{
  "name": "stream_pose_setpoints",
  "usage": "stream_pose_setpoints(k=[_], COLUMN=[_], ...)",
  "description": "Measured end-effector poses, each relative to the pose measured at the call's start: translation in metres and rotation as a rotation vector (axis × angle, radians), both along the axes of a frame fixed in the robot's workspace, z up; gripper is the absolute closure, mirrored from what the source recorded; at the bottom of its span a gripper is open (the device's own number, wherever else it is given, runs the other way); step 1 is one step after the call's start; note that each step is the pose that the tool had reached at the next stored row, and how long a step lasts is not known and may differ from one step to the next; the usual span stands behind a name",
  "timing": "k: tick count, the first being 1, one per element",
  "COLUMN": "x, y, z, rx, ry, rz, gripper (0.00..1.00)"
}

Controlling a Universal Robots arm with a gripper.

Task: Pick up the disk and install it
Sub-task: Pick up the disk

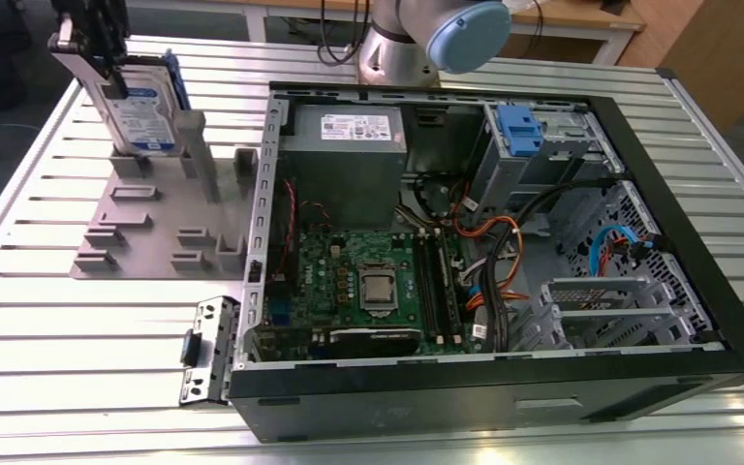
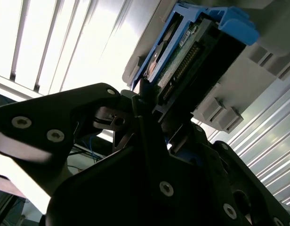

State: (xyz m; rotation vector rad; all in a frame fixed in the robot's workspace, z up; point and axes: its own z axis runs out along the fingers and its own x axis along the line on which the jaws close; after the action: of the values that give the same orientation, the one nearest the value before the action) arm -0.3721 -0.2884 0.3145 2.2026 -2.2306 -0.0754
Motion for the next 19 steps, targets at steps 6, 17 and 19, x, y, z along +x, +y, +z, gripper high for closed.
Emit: stream_pose_setpoints(k=[6, 17, 19], x=[0.0, 0.0, 0.0], y=[0.0, 0.0, 0.0], z=[0.005, 0.013, 0.0144], rx=[0.0, 0.0, 0.0], ry=[0.0, 0.0001, 0.0], rz=[0.0, 0.0, 0.0], gripper=[0.64, 0.64, 0.64])
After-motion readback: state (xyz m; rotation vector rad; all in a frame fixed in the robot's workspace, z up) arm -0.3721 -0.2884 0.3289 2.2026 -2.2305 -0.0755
